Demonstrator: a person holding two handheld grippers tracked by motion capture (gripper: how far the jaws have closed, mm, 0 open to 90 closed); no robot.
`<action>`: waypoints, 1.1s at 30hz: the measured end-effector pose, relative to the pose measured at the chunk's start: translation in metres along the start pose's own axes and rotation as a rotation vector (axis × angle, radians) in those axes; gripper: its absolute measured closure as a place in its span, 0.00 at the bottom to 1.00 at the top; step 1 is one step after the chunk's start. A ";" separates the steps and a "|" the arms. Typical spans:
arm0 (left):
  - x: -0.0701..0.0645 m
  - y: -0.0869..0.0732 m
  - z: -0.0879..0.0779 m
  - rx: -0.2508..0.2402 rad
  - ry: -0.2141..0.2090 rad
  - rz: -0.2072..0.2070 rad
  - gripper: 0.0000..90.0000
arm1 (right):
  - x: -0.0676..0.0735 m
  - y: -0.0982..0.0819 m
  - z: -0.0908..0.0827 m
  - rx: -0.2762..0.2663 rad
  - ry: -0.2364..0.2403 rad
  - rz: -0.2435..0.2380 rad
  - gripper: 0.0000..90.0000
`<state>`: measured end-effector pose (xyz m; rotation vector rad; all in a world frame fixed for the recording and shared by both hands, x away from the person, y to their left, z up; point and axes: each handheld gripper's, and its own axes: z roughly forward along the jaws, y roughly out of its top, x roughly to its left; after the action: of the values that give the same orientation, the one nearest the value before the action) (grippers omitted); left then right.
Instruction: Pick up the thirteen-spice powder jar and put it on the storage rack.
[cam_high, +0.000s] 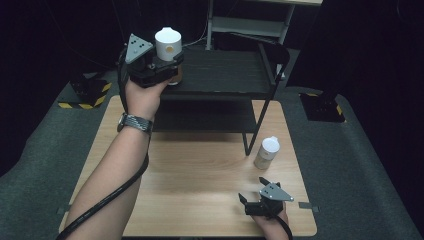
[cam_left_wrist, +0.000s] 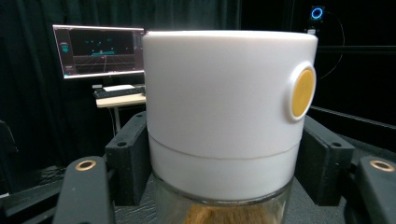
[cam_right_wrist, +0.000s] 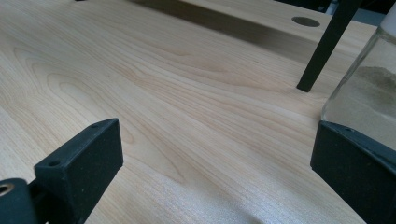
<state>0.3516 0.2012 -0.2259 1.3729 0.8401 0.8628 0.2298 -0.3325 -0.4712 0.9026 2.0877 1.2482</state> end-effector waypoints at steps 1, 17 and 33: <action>0.000 0.000 0.000 0.000 -0.001 0.001 0.34 | 0.000 0.000 0.000 0.001 0.000 0.000 0.02; 0.001 0.003 -0.001 0.020 0.003 0.006 0.28 | 0.000 0.000 0.000 0.001 0.002 -0.002 0.02; 0.003 0.005 -0.031 0.028 -0.022 -0.024 0.01 | 0.001 0.000 0.000 0.001 -0.005 0.000 0.02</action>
<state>0.3252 0.2180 -0.2216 1.3920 0.8530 0.8189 0.2292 -0.3319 -0.4711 0.9048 2.0850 1.2440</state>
